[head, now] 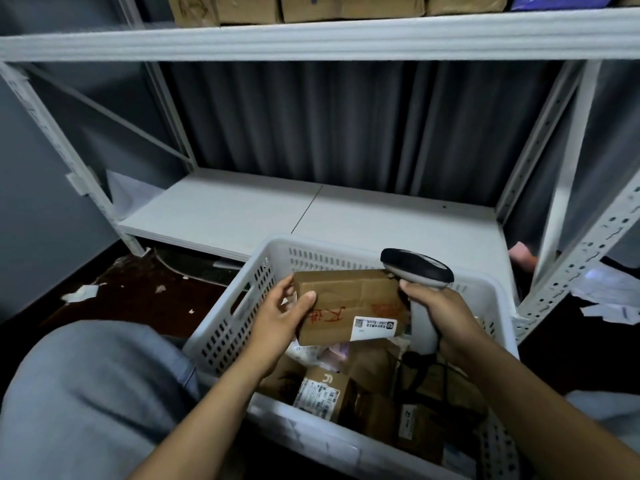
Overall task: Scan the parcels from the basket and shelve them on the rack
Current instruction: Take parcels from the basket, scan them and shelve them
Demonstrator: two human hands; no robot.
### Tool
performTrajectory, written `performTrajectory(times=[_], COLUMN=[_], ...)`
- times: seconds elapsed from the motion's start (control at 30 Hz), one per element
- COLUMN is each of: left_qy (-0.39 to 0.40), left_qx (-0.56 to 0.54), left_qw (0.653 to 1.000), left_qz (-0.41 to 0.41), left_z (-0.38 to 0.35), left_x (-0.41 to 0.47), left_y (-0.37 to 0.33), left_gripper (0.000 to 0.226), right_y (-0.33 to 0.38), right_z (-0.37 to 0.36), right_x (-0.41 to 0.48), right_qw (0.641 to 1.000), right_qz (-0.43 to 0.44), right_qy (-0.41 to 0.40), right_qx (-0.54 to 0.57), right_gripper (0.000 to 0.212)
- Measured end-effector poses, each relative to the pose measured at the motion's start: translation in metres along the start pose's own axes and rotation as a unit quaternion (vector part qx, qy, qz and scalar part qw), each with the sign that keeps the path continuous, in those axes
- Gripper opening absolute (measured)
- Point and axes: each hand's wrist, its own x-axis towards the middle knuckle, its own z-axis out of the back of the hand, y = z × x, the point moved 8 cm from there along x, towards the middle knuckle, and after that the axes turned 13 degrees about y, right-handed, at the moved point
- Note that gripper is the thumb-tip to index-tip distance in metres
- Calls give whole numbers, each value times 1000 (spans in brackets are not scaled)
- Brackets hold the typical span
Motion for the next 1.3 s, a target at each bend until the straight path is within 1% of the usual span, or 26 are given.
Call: performTrajectory(times=[0.1, 0.17, 0.23, 0.27, 0.3, 0.37, 0.4, 0.43, 0.47, 0.5, 0.57, 0.67, 0.73, 0.8, 0.83, 0.9, 0.93, 0.97, 1.03, 1.07, 1.13, 1.17, 1.2, 1.23, 1.27, 1.3], left_qy=[-25, -49, -42, -25, 6, 82, 114, 141, 160, 164, 140, 91, 81, 110, 141, 184, 187, 177, 136, 121, 96, 85, 74, 61, 43, 21], left_qx=[-5, 29, 63, 74, 85, 134, 160, 165, 149, 119, 82, 85, 83, 89, 99, 149, 166, 164, 138, 127, 115, 105, 97, 87, 74, 61], left_qw=[1000, 998, 997, 997, 996, 987, 980, 976, 975, 979, 987, 992, 993, 989, 984, 970, 967, 970, 980, 984, 987, 989, 990, 991, 992, 993], left_qz=[-6, -14, -27, -20, -8, 19, 29, 30, 27, 21, 3, 7, 22, 36, 44, 44, 42, 36, 36, 39, 56, 65, 73, 84, 94, 101], left_z=[2, 5, 4, 2, -2, -8, -12, -16, -20, -22, -21, -16, -16, -19, -23, -25, -25, -22, -17, -15, -9, -5, -1, 3, 6, 11], left_x=[-1, -3, -6, -7, -8, -6, -5, -6, -6, -5, -2, 2, 2, 3, 3, 4, 5, 7, 10, 10, 14, 15, 17, 18, 18, 19], left_y=[-3, -7, -12, -14, -15, -11, -9, -9, -9, -8, -6, 1, 5, 8, 10, 14, 16, 17, 17, 17, 25, 29, 34, 38, 42, 46], left_gripper=[58, 50, 43, 46, 56, 96, 115, 125, 124, 119, 107, 91, 84, 93, 102, 116, 115, 105, 76, 65, 45, 40, 42, 47, 46, 39], right_y=[7, 12, 15, 15, 14, 11, 11, 10, 10, 11, 12, 11, 9, 8, 7, 6, 6, 6, 3, 3, 2, 2, 3, 4, 5, 5], right_z=[-3, -4, -5, -4, -3, 1, 2, 4, 6, 8, 10, 8, 4, 1, 1, 4, 6, 8, 9, 8, 8, 8, 8, 9, 8, 7], right_x=[0, 0, 1, 2, 3, 5, 5, 5, 5, 5, 6, 7, 6, 5, 6, 8, 9, 10, 13, 14, 16, 16, 17, 17, 16, 16], right_qw=[999, 998, 997, 997, 996, 996, 996, 996, 996, 996, 996, 996, 996, 996, 996, 996, 996, 996, 996, 996, 998, 1000, 999, 998, 996, 994], right_qz=[21, 36, 42, 42, 42, 38, 35, 33, 32, 33, 37, 43, 38, 34, 34, 32, 28, 27, 14, 7, 5, 4, 1, 0, -4, -12], right_qy=[9, 18, 25, 24, 20, 13, 14, 13, 13, 11, 9, 19, 24, 28, 25, 9, 0, -7, -9, -8, -14, -19, -24, -28, -29, -26], right_qx=[26, 40, 59, 66, 71, 80, 85, 88, 88, 87, 84, 80, 80, 83, 82, 80, 79, 79, 85, 83, 53, 18, -23, -62, -89, -109], right_gripper=[23, 23, 20, 20, 22, 26, 24, 19, 13, 10, 13, 14, 21, 30, 29, 20, 15, 14, 13, 13, 21, 27, 32, 33, 29, 23])
